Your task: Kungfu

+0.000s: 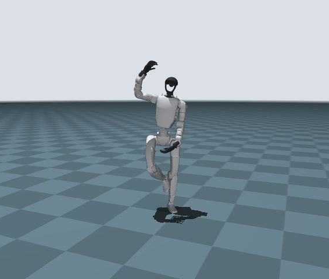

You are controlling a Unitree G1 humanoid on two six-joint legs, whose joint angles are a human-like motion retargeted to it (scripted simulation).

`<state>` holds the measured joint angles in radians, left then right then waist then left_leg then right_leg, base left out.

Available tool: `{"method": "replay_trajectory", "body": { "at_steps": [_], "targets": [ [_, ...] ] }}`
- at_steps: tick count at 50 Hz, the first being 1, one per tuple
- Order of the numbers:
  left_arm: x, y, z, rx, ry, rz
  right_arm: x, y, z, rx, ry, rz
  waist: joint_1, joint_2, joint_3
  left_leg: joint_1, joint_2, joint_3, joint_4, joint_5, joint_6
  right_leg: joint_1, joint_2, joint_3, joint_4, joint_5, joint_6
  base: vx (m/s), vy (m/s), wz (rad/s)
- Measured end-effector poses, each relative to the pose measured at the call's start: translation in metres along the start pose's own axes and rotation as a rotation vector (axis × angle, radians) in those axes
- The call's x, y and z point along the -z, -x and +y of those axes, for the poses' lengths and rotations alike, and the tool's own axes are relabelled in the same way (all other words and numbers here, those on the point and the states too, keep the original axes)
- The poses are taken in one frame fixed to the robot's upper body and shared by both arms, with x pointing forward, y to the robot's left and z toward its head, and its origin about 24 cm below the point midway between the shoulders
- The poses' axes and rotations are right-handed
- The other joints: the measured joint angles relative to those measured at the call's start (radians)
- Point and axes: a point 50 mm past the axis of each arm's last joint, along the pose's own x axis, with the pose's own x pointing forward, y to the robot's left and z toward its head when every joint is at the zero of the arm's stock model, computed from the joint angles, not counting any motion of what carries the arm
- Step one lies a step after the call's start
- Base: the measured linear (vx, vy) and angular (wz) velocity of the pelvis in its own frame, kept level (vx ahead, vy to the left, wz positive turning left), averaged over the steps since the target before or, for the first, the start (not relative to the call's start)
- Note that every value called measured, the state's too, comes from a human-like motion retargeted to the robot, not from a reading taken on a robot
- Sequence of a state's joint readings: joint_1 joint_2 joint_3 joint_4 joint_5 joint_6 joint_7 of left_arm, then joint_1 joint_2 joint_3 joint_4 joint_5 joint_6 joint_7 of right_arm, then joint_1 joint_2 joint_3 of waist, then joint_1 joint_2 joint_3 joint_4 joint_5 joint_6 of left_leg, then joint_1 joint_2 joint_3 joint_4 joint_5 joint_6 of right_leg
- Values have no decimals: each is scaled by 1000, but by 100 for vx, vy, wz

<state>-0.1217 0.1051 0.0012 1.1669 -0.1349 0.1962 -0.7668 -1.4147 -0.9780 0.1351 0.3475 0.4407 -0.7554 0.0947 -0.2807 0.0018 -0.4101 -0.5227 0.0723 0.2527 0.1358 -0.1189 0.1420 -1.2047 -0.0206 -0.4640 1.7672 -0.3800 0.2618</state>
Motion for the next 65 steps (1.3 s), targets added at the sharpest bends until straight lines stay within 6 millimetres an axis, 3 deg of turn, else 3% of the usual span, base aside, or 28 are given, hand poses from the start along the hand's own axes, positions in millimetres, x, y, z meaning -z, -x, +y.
{"method": "replay_trajectory", "body": {
  "at_steps": [5, 10, 13, 16, 21, 22, 23, 25, 27, 30, 33, 38, 40, 43, 46, 49, 50, 52, 55, 56, 59, 62, 65],
  "targets": [
    [-10, -3, -7, 57, -20, -20, 13, 18, 20, 17, -87, 71, -5, 0, 18, 44, -20, 33, -14, -2, 3, 32, -18, 41, -119, 13, 0, -2, 2, -14],
    [-39, -6, -17, 109, -85, -130, 39, 56, 60, 32, -345, 251, -4, -21, 43, 64, -36, 83, -28, 6, -11, 98, -27, 61, -329, 101, 0, -11, -13, -27],
    [-62, -10, -29, 161, -100, -236, 49, 90, 104, 67, -619, 377, -4, -40, 61, 74, -46, 112, -31, 11, -27, 174, 0, 94, -521, 186, 0, -12, -21, -20],
    [-88, -15, -49, 240, -98, -369, 47, 132, 162, 102, -952, 511, 1, -52, 91, 82, -56, 129, -14, -7, -38, 292, 24, 168, -765, 289, 0, -5, -4, -8],
    [-135, -25, -100, 444, -114, -572, 4, 199, 262, 198, -1518, 706, 17, -96, 199, -8, -61, 151, 222, -111, -64, 514, -21, 344, -1214, 461, 0, -12, 11, 22],
    [-146, -25, -114, 499, -132, -606, -8, 207, 280, 229, -1626, 736, 23, -106, 231, -50, -62, 157, 303, -145, -65, 538, -40, 373, -1266, 437, -9, -35, 19, 43],
    [-154, -27, -129, 566, -148, -628, -19, 213, 296, 269, -1730, 763, 38, -101, 260, -80, -78, 170, 362, -182, -47, 547, -70, 409, -1260, 291, -38, -34, 37, 29],
    [-164, -27, -155, 711, -197, -640, -40, 223, 320, 370, -1922, 798, 69, -77, 310, -164, -53, 162, 490, -237, -50, 507, -94, 379, -1193, 85, -206, -34, 18, 12],
    [-163, -28, -171, 840, -249, -602, -62, 229, 342, 452, -2100, 837, 108, -73, 338, -266, -7, 182, 631, -299, -53, 410, -69, 379, -1100, 11, -320, -29, -7, -46],
    [-153, -30, -189, 1013, -283, -543, -83, 239, 358, 468, -2263, 896, 139, -47, 406, -385, 45, 184, 788, -360, -54, 269, -40, 392, -929, -60, -362, -27, 1, -23],
    [-140, -37, -189, 1032, -203, -507, -95, 255, 359, 364, -2271, 993, 130, 0, 454, -479, 79, 159, 904, -390, -51, 212, -47, 345, -837, -115, -388, -16, -5, 52],
    [-117, -51, -178, 905, 53, -545, -100, 271, 354, 253, -2167, 1089, 154, 45, 472, -521, 75, 133, 924, -353, -84, 187, -50, 310, -800, -134, -428, -3, -8, 45],
    [-109, -55, -168, 828, 86, -528, -93, 267, 348, 281, -2143, 1062, 165, 49, 465, -503, 61, 128, 888, -297, -115, 209, -52, 321, -825, -126, -425, 2, -10, 56],
    [-110, -53, -145, 665, 59, -537, -67, 243, 326, 365, -2065, 924, 167, 64, 457, -459, 36, 104, 811, -123, -185, 285, -57, 322, -912, -92, -406, 5, -8, 69],
    [-126, -42, -118, 469, 1, -619, -26, 203, 272, 403, -1875, 680, 169, 65, 450, -426, 35, 133, 765, 149, -215, 382, -61, 320, -1027, -44, -405, 2, -6, 65],
    [-155, -20, -89, 261, -67, -758, 3, 160, 183, 487, -1539, 388, 175, 44, 432, -390, 93, 280, 799, 403, -226, 482, -84, 328, -1142, 6, -401, 1, -4, 89],
    [-166, -10, -79, 191, -86, -810, 5, 147, 149, 538, -1401, 278, 176, 35, 423, -378, 130, 344, 839, 491, -220, 515, -90, 327, -1175, 17, -403, 15, -15, 101],
    [-179, 13, -54, 28, -117, -897, -2, 130, 89, 605, -1115, 119, 177, 14, 389, -397, 153, 351, 1003, 521, -270, 587, -97, 318, -1241, 39, -402, 33, -24, 74],
    [-193, 61, -9, -255, -195, -993, -28, 114, 27, 637, -736, -25, 199, -37, 323, -500, 139, 265, 1320, 426, -320, 677, -101, 316, -1332, 82, -403, 35, -22, 10],
    [-197, 81, 6, -349, -237, -1012, -37, 109, 13, 643, -636, -62, 214, -52, 301, -540, 172, 250, 1406, 385, -309, 695, -92, 312, -1357, 92, -411, 33, -26, -32],
    [-206, 144, 42, -633, -344, -1053, -66, 94, -15, 655, -413, -190, 274, -95, 281, -611, 386, 220, 1496, 297, -239, 758, -48, 320, -1409, 111, -436, 23, -29, -96],
    [-202, 204, 70, -909, -369, -1078, -90, 82, -24, 662, -296, -293, 313, -159, 299, -643, 582, 186, 1198, 297, -142, 802, -50, 381, -1425, 120, -444, 3, -11, -111],
    [-184, 249, 92, -1117, -320, -1080, -110, 76, -19, 653, -183, -342, 276, -239, 252, -665, 557, 133, 594, 329, -99, 781, -130, 410, -1451, 134, -426, -7, -7, 5]
  ]
}}
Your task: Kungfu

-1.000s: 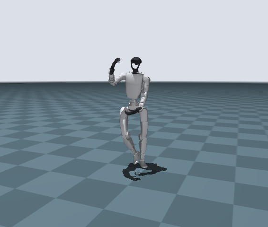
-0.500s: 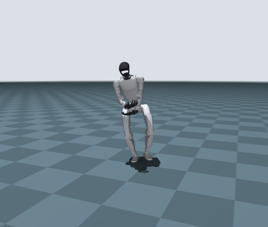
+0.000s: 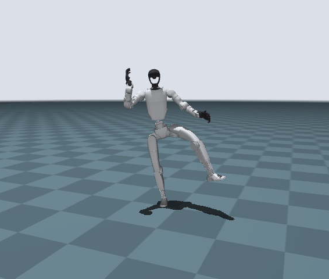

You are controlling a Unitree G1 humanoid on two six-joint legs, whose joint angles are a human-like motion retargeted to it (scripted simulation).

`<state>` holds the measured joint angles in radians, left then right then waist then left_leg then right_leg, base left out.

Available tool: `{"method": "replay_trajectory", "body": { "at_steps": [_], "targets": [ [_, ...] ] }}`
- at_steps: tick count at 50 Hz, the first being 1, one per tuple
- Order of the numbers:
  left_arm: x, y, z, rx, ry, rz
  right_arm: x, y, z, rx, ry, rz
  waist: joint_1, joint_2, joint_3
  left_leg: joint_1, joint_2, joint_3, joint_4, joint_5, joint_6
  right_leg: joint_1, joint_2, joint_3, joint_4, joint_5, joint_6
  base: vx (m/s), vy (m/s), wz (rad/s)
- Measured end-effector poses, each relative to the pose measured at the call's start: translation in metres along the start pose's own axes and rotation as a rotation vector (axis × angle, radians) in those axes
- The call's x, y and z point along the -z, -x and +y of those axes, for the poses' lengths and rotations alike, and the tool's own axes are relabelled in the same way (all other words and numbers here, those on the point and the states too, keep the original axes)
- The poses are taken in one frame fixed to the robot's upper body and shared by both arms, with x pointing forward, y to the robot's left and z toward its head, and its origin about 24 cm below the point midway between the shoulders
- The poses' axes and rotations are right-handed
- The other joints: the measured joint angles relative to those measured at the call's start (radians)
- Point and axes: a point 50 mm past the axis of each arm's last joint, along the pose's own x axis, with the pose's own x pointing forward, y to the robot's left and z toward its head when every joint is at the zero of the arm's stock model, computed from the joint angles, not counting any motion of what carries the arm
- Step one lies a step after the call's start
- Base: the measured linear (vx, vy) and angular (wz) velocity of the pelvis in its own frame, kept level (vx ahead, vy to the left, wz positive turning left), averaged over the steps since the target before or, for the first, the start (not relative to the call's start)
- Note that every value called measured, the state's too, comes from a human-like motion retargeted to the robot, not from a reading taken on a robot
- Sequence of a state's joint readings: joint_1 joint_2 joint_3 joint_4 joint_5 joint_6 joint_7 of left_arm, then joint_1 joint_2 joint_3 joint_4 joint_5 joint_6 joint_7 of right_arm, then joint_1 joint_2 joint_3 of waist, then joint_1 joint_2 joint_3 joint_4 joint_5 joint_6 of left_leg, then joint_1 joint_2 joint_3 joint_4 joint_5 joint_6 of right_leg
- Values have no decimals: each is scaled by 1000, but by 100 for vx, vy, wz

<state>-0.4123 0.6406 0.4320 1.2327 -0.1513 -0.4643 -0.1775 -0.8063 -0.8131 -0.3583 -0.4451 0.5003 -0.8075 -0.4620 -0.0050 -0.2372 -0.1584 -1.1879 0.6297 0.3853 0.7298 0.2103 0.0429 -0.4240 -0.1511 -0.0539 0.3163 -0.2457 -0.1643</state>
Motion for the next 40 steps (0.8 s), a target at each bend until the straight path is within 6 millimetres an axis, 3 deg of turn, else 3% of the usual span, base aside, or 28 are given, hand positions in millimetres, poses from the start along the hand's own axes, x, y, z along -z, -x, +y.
{"method": "replay_trajectory", "body": {
  "at_steps": [2, 5, 8, 11, 15, 18, 23, 25, 27, 30, 33, 37, 40],
  "targets": [
    [7, 8, 21, -70, 6, 25, -10, -2, 8, -56, 79, -55, -20, -36, -35, 16, -38, -70, -344, -1, 12, -19, -52, -4, -23, 14, 8, -6, -2, 37],
    [22, 23, 36, -141, 64, 39, -21, -3, 18, -158, 220, -160, -20, -83, -38, 28, -70, -110, -516, -70, 22, -57, -121, 9, -10, 24, 7, -6, 12, -4],
    [37, 37, 41, -202, 123, 40, -23, 0, 18, -141, 307, -201, -39, -93, -32, -21, -14, -80, -235, -115, 60, -104, -154, 39, 41, 8, 3, -6, 21, -14],
    [53, 48, 32, -241, 189, 52, -25, 3, 12, -61, 301, -203, -25, -103, -33, -66, -18, -80, 140, -137, 87, -140, -172, 79, 68, 1, 6, 1, 19, -22],
    [67, 62, 12, -304, 266, 20, -28, 2, 8, -55, 241, -134, -12, -38, -34, -53, 89, 42, 613, -245, 159, -143, -133, 33, 71, -2, 3, 7, 18, 0],
    [76, 70, -5, -298, 268, 31, -26, -1, 9, -105, 197, -65, 8, 36, -34, 15, 101, 52, 867, -250, 103, -120, -73, 2, 39, 6, -4, 7, 16, -14],
    [86, 81, -37, -254, 298, 47, -27, 2, 11, -143, 233, -62, -25, 122, -85, 111, -123, 117, 1074, -195, -85, -113, -58, -86, -25, 25, 2, 7, 21, 71],
    [89, 86, -44, -250, 311, 54, -24, 4, 10, -154, 262, -46, -36, 149, -102, 183, -187, 184, 1084, -186, -112, -93, -60, -119, -65, 41, 15, 9, 31, 95],
    [85, 86, -54, -240, 345, 34, -22, 8, 13, -177, 290, -37, -53, 161, -117, 199, -247, 181, 1052, -143, -150, -100, -74, -163, -58, 25, 18, 9, 12, 128],
    [79, 86, -58, -224, 355, -3, -13, 16, 13, -178, 281, 50, -51, 160, -136, 226, -297, 169, 970, -108, -161, -90, -94, -212, -69, 20, 35, 12, 22, 106],
    [65, 82, -53, -231, 342, -68, 6, 29, 13, -200, 236, 186, -27, 148, -144, 232, -280, 126, 850, -92, -143, -74, -104, -252, -73, 10, 51, 11, 15, 86],
    [34, 73, -38, -319, 296, -193, 40, 54, 15, -279, 179, 394, 29, 136, -134, 239, -217, 70, 617, -72, -107, -21, -97, -300, -88, -3, 74, 17, 22, 73],
    [0, 64, -23, -388, 270, -330, 70, 81, 18, -345, 104, 587, 84, 124, -118, 271, -199, 57, 355, -49, -85, 35, -93, -336, -105, -12, 97, 22, 25, 79]
  ]
}}
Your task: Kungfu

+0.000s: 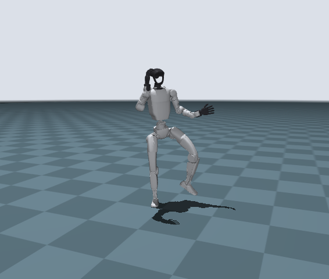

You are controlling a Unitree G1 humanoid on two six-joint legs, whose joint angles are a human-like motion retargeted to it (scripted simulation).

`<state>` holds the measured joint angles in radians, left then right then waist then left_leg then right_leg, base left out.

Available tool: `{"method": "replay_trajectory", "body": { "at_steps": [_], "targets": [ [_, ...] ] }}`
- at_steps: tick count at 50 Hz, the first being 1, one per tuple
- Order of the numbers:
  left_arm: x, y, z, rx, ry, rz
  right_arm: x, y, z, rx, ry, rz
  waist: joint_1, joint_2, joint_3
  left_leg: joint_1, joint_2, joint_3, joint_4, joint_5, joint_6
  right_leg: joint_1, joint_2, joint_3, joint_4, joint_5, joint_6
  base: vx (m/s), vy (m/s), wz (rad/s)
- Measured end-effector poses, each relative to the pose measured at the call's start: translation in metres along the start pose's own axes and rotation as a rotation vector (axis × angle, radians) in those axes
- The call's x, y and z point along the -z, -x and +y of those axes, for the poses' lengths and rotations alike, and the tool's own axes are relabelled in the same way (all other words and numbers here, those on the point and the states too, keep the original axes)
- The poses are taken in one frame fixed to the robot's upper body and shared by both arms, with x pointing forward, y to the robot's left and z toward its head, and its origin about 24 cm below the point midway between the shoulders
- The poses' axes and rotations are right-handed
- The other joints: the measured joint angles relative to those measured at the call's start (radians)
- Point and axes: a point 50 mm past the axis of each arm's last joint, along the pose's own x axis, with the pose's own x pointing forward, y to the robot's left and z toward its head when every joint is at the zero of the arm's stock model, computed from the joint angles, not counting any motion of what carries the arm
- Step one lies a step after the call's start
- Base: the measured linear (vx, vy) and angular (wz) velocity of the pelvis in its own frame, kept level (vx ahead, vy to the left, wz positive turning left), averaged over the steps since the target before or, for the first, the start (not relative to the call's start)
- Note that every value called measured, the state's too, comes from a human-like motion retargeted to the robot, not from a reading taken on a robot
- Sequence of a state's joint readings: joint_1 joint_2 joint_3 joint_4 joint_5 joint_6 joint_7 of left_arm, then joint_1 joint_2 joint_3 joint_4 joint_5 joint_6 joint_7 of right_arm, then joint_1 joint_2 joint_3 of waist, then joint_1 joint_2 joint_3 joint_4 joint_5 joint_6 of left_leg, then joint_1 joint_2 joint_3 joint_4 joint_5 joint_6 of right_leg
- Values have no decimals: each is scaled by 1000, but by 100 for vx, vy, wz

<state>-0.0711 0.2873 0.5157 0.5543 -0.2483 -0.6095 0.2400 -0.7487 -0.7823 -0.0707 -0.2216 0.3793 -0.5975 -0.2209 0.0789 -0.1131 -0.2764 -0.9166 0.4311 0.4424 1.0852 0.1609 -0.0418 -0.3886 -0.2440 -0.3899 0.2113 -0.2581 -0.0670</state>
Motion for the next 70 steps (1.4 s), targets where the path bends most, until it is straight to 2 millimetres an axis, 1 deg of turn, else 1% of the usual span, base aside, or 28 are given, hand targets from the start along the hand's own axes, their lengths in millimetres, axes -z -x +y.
{"method": "replay_trajectory", "body": {
  "at_steps": [6, 10, 12, 15, 17, 19, 21, 23, 26, 28, 32, 35, 38, 40, 42, 45, 47, 49, 51, 52, 55, 57, 59, 61, 63, 65, 68, 70],
  "targets": [
    [-77, -62, -15, 25, 61, -250, 76, 18, 46, -174, -215, 296, 108, -5, 49, 144, -45, 2, -627, 182, -65, 175, 25, -89, -52, -14, 73, 35, 26, 102],
    [-129, -101, -35, 48, 143, -349, 127, 31, 89, -233, -245, 480, 131, 29, 75, 253, -98, 114, -799, 311, -81, 323, 55, -187, -90, -9, 137, 51, 31, 147],
    [-150, -119, -47, 34, 182, -371, 147, 38, 109, -203, -287, 582, 145, 40, 78, 311, -133, 153, -791, 136, -91, 384, 45, -230, -87, 6, 187, 62, 44, 121],
    [-174, -143, -59, 9, 215, -379, 166, 52, 125, -160, -349, 708, 187, -14, 48, 322, -228, 198, -781, -81, 51, 418, -36, -263, -60, 65, 279, 83, 52, 103],
    [-188, -155, -84, 51, 229, -369, 172, 56, 123, -131, -342, 750, 173, -22, 9, 219, -224, 108, -664, -144, 53, 413, -28, -295, -30, 159, 305, 69, 42, 140],
    [-196, -161, -112, 108, 303, -310, 176, 51, 123, -87, -305, 787, 230, -43, 53, 234, -251, 108, -675, -146, 62, 412, -68, -219, 25, 284, 316, 43, 36, 96],
    [-209, -164, -135, 163, 375, -267, 179, 43, 113, -38, -275, 789, 208, -2, 62, 253, -287, 9, -678, -171, 67, 444, -14, -222, 43, 413, 302, 38, 23, 208],
    [-219, -167, -144, 202, 390, -244, 179, 39, 107, -3, -265, 776, 189, 13, 49, 252, -324, -53, -690, -175, 86, 433, 33, -157, 65, 499, 322, 42, 5, 154],
    [-234, -171, -146, 233, 337, -254, 179, 32, 104, 35, -262, 766, 207, 32, 38, 194, -253, -137, -692, -141, 60, 322, 209, 17, 114, 486, 329, 27, -30, 40],
    [-239, -170, -150, 244, 293, -272, 180, 34, 100, 66, -256, 776, 198, 32, 48, 198, -248, -189, -691, -145, 42, 291, 279, 44, 150, 462, 329, 26, -42, 93],
    [-234, -165, -157, 242, 260, -289, 183, 48, 92, 97, -265, 813, 176, 19, 49, 261, -323, -236, -733, -175, 61, 273, 277, 77, 187, 366, 329, 50, 9, 97],
    [-208, -160, -159, 271, 244, -233, 184, 70, 94, 47, -263, 868, 138, 17, 43, 342, -422, -248, -772, -202, 96, 269, 245, 196, 183, 269, 329, 57, 50, 100],
    [-152, -143, -170, 365, 221, -55, 182, 114, 88, -33, -211, 966, 63, 18, 30, 452, -552, -287, -839, -208, 151, 239, 177, 254, 180, 170, 317, 44, 40, 139],
    [-111, -123, -178, 457, 189, 58, 178, 155, 81, -73, -158, 1065, 26, 20, 13, 486, -591, -317, -857, -211, 169, 153, 175, 293, 187, 118, 241, 34, 9, 101],
    [-62, -93, -182, 555, 124, 183, 167, 210, 76, -115, -100, 1213, -4, 28, 7, 523, -613, -338, -875, -212, 183, 40, 186, 345, 178, 102, 178, 27, 2, 67],
    [17, -28, -177, 722, -15, 425, 131, 311, 73, -186, -21, 1557, -86, 68, 44, 611, -642, -398, -920, -205, 191, -109, 188, 354, 99, 166, 113, 14, 7, 77],
    [65, 27, -165, 862, -133, 668, 85, 390, 70, -251, 5, 1944, -151, 85, 96, 674, -660, -424, -941, -197, 180, -177, 180, 328, 10, 322, 105, 7, 7, 68],
    [98, 77, -146, 1016, -190, 925, 9, 463, 64, -414, -11, 2409, -248, 106, 154, 736, -662, -463, -951, -195, 156, -229, 163, 273, -83, 465, 124, 12, 7, 115],
    [113, 123, -139, 1117, -153, 1103, -90, 507, 48, -622, -3, 2890, -357, 141, 205, 773, -635, -500, -954, -196, 130, -292, 155, 226, -165, 496, 134, 9, 8, 142],
    [117, 145, -142, 1143, -114, 1151, -142, 516, 38, 703, -11, -3015, -397, 160, 230, 785, -616, -514, -952, -198, 121, -326, 159, 219, -198, 468, 126, 8, 6, 107],
    [113, 200, -170, 1152, 7, 1160, -286, 507, 2, 666, 8, -2463, -437, 186, 298, 811, -580, -525, -943, -213, 100, -418, 199, 254, -215, 333, 32, 18, -1, 40],
    [108, 222, -180, 1161, 46, 1126, -378, 478, -4, 604, 70, -2211, -440, 166, 317, 844, -577, -511, -949, -226, 88, -444, 198, 229, -170, 381, 8, 21, -18, 12],
    [100, 225, -192, 1234, 55, 1028, -449, 441, 1, 524, 143, -2054, -457, 147, 306, 852, -577, -503, -954, -235, 74, -466, 194, 213, -124, 411, 8, 21, -24, 36],
    [90, 223, -203, 1366, 1, 873, -506, 401, 16, 424, 224, -1961, -492, 145, 286, 846, -562, -516, -953, -248, 49, -469, 196, 222, -103, 425, 15, 20, -24, 68],
    [87, 221, -206, 1495, -90, 791, -546, 362, 33, 299, 285, -1896, -522, 142, 270, 837, -541, -534, -948, -267, 16, -456, 202, 252, -102, 442, 31, 15, -24, 49],
    [88, 221, -206, 1585, -162, 782, -569, 333, 42, 161, 302, -1841, -539, 128, 254, 826, -535, -551, -941, -287, -9, -440, 210, 278, -102, 452, 54, 10, -20, 3],
    [89, 212, -203, 1619, -160, 812, -582, 310, 47, -21, 243, -1777, -544, 95, 228, 818, -534, -534, -939, -317, -41, -410, 227, 282, -96, 446, 110, 10, -18, -49],
    [91, 205, -200, 1574, -139, 822, -580, 312, 50, -120, 203, -1777, -554, 82, 211, 807, -527, -519, -938, -329, -54, -395, 229, 267, -87, 433, 127, 9, -15, -57]
  ]
}}
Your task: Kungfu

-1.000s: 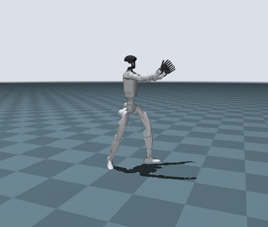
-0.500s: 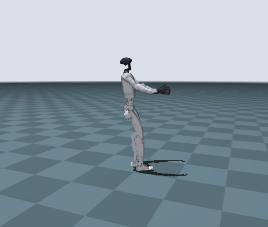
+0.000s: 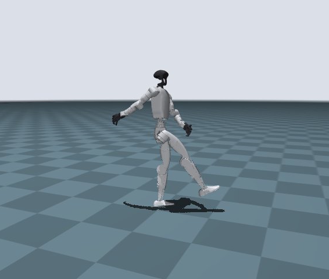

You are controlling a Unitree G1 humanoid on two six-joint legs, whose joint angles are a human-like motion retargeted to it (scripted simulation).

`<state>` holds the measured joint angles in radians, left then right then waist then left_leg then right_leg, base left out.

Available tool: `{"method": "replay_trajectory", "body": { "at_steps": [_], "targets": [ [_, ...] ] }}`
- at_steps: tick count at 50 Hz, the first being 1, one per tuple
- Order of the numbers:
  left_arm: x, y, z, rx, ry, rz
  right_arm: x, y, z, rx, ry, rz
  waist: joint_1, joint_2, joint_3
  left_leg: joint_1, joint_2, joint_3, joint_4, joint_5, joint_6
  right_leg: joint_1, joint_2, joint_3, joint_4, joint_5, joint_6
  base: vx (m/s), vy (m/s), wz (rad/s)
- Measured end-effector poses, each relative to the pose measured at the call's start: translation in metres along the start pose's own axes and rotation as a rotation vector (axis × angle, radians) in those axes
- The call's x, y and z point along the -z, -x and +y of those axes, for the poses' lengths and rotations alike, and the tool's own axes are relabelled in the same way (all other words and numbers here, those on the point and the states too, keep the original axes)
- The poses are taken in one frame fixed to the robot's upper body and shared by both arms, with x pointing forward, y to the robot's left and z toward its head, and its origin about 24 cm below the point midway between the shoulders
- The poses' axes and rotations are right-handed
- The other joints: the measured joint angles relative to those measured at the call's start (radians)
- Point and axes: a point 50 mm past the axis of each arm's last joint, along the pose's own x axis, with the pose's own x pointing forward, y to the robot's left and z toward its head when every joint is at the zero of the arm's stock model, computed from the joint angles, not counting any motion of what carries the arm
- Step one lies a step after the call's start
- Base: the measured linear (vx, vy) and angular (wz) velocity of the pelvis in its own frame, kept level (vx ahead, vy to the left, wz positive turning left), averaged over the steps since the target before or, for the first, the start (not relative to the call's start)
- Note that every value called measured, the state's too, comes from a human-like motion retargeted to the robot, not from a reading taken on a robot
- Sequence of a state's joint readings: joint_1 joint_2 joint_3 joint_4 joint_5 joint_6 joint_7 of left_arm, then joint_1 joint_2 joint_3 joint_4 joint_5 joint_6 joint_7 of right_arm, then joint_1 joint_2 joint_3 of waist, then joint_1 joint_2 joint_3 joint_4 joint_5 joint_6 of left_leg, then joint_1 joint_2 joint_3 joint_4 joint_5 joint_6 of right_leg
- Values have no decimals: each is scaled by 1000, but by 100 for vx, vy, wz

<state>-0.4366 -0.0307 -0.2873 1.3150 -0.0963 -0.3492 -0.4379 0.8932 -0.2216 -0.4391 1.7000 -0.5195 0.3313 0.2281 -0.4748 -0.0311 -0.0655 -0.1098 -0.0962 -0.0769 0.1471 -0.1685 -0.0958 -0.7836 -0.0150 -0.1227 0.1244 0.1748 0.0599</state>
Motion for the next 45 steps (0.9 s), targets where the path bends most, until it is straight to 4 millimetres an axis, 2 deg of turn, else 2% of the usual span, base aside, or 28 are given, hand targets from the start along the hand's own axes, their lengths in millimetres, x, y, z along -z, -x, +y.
{"method": "replay_trajectory", "body": {
  "at_steps": [2, 5, 8, 11, 13, 16, 20, 24, 28, 32, 35, 37, 38, 40, 41, 42, 43, 44, 45],
  "targets": [
    [2, 3, 5, -44, 31, -20, -17, 5, 4, -28, -38, -65, -5, -8, -17, -10, 0, 1, 0, -7, 2, 8, 2, -4, 8, 0, 5, 4, -12, -65],
    [8, 7, 6, -81, 73, -36, -58, 20, 9, -57, 7, -233, 6, -23, -38, -17, -9, 4, 0, -11, 12, 16, 11, 19, 10, 9, 22, 10, -8, -81],
    [12, 9, 4, -92, 84, -52, -104, 45, 9, -22, 139, -422, 9, -25, -67, -22, -18, 8, -3, -2, 23, 14, 11, 23, 11, 6, 37, 17, -5, -71],
    [6, 6, -1, -88, 64, -87, -150, 78, 11, 54, 252, -609, 17, -20, -86, -22, -40, 2, 3, 7, 82, 12, -7, 27, 10, 2, 46, 18, 5, -54],
    [-1, 2, -4, -73, 49, -113, -179, 104, 8, 128, 312, -756, 39, -13, -96, -15, -54, 24, 3, -10, 110, 9, -13, 43, 8, 2, 55, 22, 8, -64],
    [-11, -2, -11, -38, 19, -150, -216, 154, -1, 291, 408, -983, 89, 0, -128, -8, -63, 56, 6, -36, 107, -1, -16, 70, 10, 4, 65, 31, 3, -65],
    [-37, -2, -11, -39, -95, -278, -247, 232, -15, 572, 502, -1267, 137, 33, -172, -2, -78, 62, 9, -58, 105, -24, -36, 82, 22, 12, 58, 41, -1, -18],
    [-99, 12, 9, -97, -286, -527, -249, 323, -28, 785, 510, -1619, 161, 75, -194, 3, -85, 19, 27, -67, 90, -51, -56, 105, 32, 26, 40, 41, -1, 40],
    [-178, 47, 32, -198, -502, -789, -229, 400, -16, 783, 543, -1957, 187, 104, -199, 18, -99, -38, 47, -78, 86, -87, -69, 153, 36, 39, 27, 42, -8, 71],
    [-259, 96, 35, -281, -686, -1050, -191, 457, 19, 596, 517, -2366, 215, 125, -201, 38, -105, -114, 59, -65, 77, -116, -105, 183, 38, 32, -4, 59, -23, 117],
    [-313, 133, 26, -358, -805, -1246, -152, 505, 50, 478, 373, -2752, 230, 134, -198, 57, -84, -146, 71, -47, 73, -110, -163, 180, 43, -8, -32, 57, -34, 164],
    [-351, 161, 17, -430, -945, -1387, -121, 543, 60, 504, 231, -3015, 227, 138, -184, 68, -63, -179, 88, -47, 73, -88, -205, 210, 61, -51, -48, 40, -34, 199],
    [-369, 173, 15, -476, -1024, -1440, -106, 562, 62, -541, -163, 3049, 220, 140, -174, 77, -53, -202, 98, -52, 74, -69, -227, 230, 73, -67, -53, 47, -41, 212],
    [-403, 191, 17, -595, -1175, -1476, -81, 603, 61, -625, -65, 2859, 198, 140, -149, 100, -38, -247, 121, -72, 82, -17, -264, 273, 109, -127, -35, 51, -46, 206],
    [-417, 191, 25, -660, -1207, -1423, -75, 623, 58, -685, -51, 2815, 188, 132, -142, 116, -31, -262, 132, -85, 88, 17, -285, 265, 126, -165, -9, 60, -61, 191],
    [-430, 191, 33, -728, -1226, -1358, -71, 642, 54, -744, -39, 2784, 179, 117, -143, 129, -33, -278, 145, -98, 94, 44, -313, 246, 134, -152, 37, 71, -77, 186],
    [-441, 192, 45, -796, -1217, -1273, -71, 659, 49, -803, -39, 2780, 170, 88, -160, 136, -52, -295, 159, -110, 101, 56, -352, 206, 123, -35, 120, 81, -82, 134],
    [-445, 186, 53, -810, -1212, -1183, -77, 673, 37, -876, -20, 2816, 207, 69, -214, 109, -65, -295, 172, -109, 101, -26, -340, 251, 198, -19, 135, 95, -85, 54],
    [-444, 176, 57, -799, -1211, -1089, -87, 683, 21, -949, 13, 2875, 267, 55, -288, 65, -74, -285, 185, -100, 97, -154, -302, 339, 315, -52, 116, 73, -69, 31]
  ]
}}
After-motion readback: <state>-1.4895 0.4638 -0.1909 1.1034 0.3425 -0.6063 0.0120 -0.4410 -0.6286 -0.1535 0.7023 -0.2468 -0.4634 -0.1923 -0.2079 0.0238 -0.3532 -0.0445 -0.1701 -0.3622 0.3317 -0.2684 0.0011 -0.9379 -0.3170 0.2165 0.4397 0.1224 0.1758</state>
